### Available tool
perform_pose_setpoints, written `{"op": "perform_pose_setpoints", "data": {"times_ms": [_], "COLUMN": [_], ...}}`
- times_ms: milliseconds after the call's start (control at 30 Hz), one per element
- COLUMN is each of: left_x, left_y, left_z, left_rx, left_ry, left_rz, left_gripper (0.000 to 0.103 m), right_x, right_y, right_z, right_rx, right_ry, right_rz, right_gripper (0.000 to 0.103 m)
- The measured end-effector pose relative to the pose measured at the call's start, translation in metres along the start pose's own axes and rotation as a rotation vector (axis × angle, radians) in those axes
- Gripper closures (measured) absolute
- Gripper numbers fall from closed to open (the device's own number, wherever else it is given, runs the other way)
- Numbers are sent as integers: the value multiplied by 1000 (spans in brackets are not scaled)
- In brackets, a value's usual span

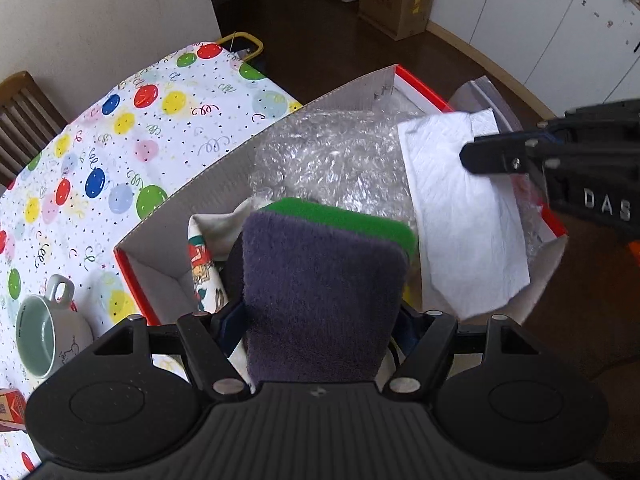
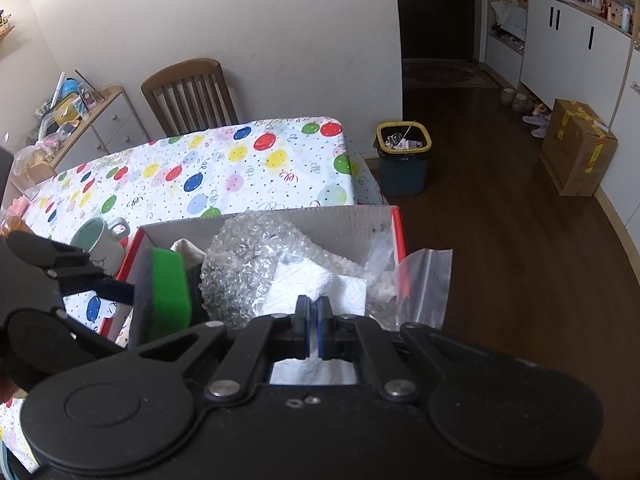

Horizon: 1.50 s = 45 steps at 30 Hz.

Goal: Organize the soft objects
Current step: 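Carry the scouring sponge and white napkin over the white box with both tools, then open both tools to drop the sponge and napkin into the box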

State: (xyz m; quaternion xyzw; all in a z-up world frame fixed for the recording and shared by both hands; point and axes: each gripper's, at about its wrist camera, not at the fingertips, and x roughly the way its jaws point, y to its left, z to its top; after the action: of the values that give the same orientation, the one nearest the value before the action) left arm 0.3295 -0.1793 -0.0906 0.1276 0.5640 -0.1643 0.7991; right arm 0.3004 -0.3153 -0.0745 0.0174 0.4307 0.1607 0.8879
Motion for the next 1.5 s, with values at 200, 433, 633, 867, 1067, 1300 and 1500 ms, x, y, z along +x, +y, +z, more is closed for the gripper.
{"op": "perform_pose_setpoints", "data": {"times_ms": [200,433,633,867,1067,1300,1500], "left_x": [14,24,26,19,10,-4,-25], "left_y": [3,3,4,7,14,24,31], "left_z": [9,13,9,0,-12,-26,-40], "left_rx": [-5,-3,-24,-74,-119,-152,-164], "left_ry": [12,11,-24,-92,-129,-184,-268], "left_rz": [6,10,13,0,-35,-50,-55], "left_gripper": [31,31,30,27,25,25,25], "right_x": [9,17,22,24,23,13,5], "right_y": [-2,-5,-5,-4,-1,8,15], "right_z": [-2,-4,-7,-8,-9,-12,-16], "right_rx": [-4,5,-1,-2,-4,-25,-17], "right_ry": [20,44,57,68,66,53,41], "right_rz": [8,12,8,6,6,-14,-33], "right_gripper": [100,100,100,99,93,84,68]}}
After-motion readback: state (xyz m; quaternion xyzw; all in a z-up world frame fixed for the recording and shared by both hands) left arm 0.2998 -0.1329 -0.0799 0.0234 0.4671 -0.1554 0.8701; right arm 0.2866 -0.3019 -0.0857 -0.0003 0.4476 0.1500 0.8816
